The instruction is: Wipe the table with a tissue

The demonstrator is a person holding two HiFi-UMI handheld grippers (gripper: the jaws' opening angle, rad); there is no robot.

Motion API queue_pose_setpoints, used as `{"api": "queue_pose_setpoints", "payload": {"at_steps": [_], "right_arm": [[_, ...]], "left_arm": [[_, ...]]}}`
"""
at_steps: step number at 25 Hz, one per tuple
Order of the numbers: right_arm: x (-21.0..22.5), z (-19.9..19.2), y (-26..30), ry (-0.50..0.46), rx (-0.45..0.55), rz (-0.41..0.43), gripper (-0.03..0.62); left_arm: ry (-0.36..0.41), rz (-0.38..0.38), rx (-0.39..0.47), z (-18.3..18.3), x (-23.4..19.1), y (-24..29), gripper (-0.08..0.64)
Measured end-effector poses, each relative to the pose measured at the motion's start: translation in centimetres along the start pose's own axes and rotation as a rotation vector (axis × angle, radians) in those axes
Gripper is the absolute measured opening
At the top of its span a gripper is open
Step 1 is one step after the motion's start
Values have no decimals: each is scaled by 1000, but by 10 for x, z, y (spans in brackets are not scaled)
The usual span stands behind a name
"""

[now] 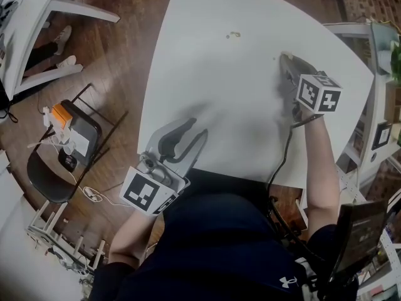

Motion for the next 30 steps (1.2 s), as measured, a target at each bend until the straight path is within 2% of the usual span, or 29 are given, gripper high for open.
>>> {"api": "queue_pose_setpoints", "payload": {"at_steps": [16, 22, 30], "right_arm": [[-58, -11, 13, -77, -47, 115, 34], [-41, -17, 4, -47, -29, 68, 34], [-3, 4, 6, -1, 4, -36, 34]], "left_arm": [[17, -9, -4, 7, -3, -5, 118], [21, -13, -5, 7, -1, -1, 118], [17, 7, 5, 7, -1, -7, 118]]}}
Point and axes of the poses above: the fingertips, and each gripper's own axes: y forward along the fingers, x to its right, z out of its top, the point moved 7 cm from there along -y, backward along the fingers, and after that the axes turned 5 degrees about -z, right-handed, at the moved point
